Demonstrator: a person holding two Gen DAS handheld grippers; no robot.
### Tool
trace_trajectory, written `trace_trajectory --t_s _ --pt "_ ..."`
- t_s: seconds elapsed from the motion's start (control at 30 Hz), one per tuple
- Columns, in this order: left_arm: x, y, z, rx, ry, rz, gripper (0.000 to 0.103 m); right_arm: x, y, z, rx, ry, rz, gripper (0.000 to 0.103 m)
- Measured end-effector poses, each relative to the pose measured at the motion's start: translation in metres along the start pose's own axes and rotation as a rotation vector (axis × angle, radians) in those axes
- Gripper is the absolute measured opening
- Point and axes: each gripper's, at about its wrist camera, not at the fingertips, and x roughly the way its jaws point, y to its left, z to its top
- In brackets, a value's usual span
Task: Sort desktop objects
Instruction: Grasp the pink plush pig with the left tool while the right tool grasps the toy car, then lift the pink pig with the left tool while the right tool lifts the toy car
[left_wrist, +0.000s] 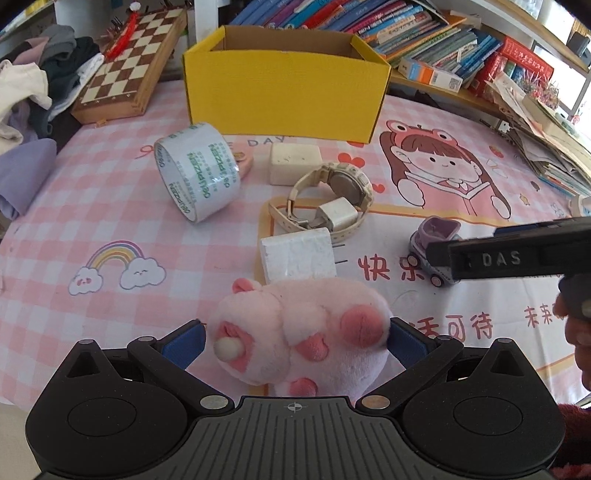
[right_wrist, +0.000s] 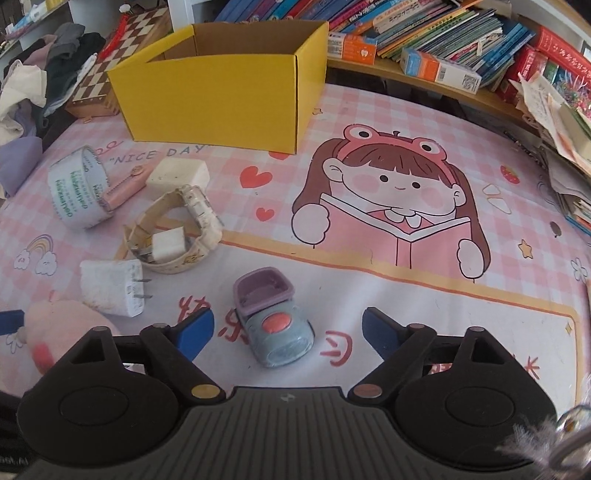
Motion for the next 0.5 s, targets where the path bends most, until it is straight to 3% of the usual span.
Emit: trace_trajectory --t_s 0.3,0.37,0.5 --pt "0.007 -0.007 0.003 0.008 0.015 0.02 0.103 0.015 -0.005 0.004 0.008 0.052 0.071 0.058" --pt "0.006 -0.006 0.003 0.001 0.016 0.021 0.103 0.018 -0.006 0.004 0.01 0.063 0.088 0.048" --pt "0.005 -0.005 0.002 -0.008 0.016 0.025 0.103 0.02 -0.005 0.004 0.0 0.068 0.105 0.045"
